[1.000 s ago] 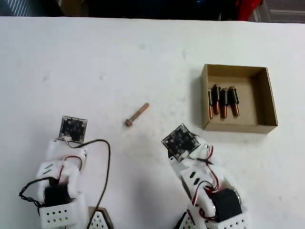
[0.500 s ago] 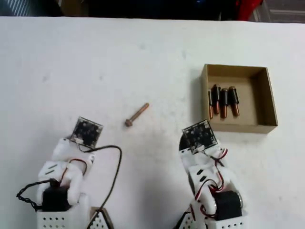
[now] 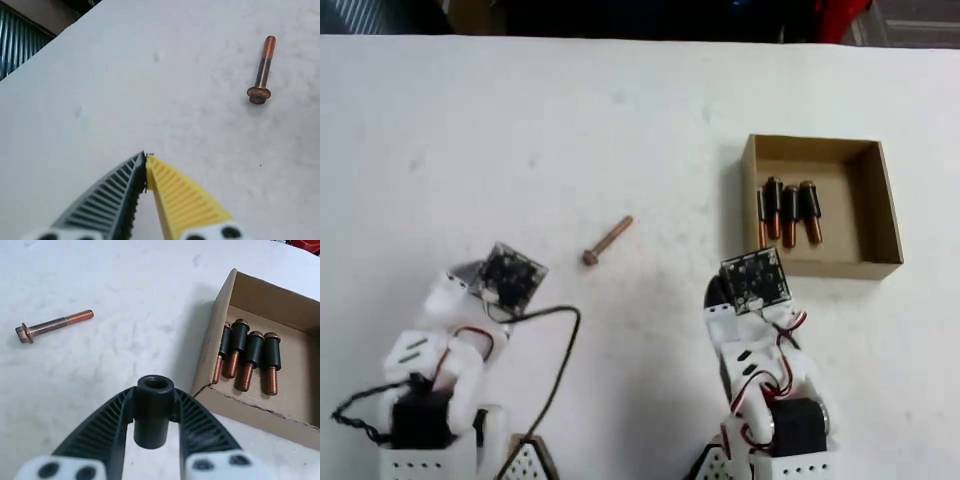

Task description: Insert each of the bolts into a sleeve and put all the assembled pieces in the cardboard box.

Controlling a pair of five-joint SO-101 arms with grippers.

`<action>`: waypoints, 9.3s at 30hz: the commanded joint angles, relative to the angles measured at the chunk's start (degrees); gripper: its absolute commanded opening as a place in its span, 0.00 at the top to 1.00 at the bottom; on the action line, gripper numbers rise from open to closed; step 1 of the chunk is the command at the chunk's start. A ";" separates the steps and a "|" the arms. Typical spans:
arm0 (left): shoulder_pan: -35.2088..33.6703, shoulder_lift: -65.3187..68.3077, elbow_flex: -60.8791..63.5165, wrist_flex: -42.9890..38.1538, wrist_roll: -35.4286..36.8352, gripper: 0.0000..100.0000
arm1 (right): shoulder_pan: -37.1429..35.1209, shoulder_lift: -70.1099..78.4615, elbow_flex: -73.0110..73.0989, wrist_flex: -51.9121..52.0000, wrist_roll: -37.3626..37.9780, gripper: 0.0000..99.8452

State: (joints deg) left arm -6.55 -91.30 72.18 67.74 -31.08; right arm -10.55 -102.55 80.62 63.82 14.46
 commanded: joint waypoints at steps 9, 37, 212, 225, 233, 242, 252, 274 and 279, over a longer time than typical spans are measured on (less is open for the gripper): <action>10.07 33.80 -16.44 -3.78 -0.18 0.98 | 0.57 -0.75 6.51 -8.75 -0.35 0.98; 19.03 90.15 -56.09 4.13 -0.18 0.98 | 0.31 -0.75 15.65 -25.10 -0.35 0.98; 1.98 110.46 -63.47 11.16 -53.80 0.86 | 2.33 -0.75 15.56 -25.19 0.09 0.98; 2.07 110.46 -70.68 14.59 -53.27 0.87 | 2.33 -0.75 15.56 -25.19 0.09 0.98; 3.30 110.55 -85.10 30.86 -37.71 0.87 | 2.24 -0.75 15.56 -25.19 0.09 0.98; 11.82 110.55 -87.30 34.11 -4.66 0.87 | 2.33 -0.75 15.65 -25.01 0.09 0.98; 12.00 110.64 -86.95 34.20 41.85 0.87 | 2.42 -0.75 15.65 -25.01 0.09 0.98; 3.47 111.16 -79.74 32.35 83.60 0.87 | 2.42 -0.75 15.65 -25.10 0.09 0.98; 4.00 111.08 -75.69 29.27 83.78 0.87 | 2.42 -0.75 15.65 -24.92 0.09 0.98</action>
State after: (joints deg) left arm -2.42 20.53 -3.78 99.21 52.09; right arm -9.05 -102.46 95.91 40.00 14.46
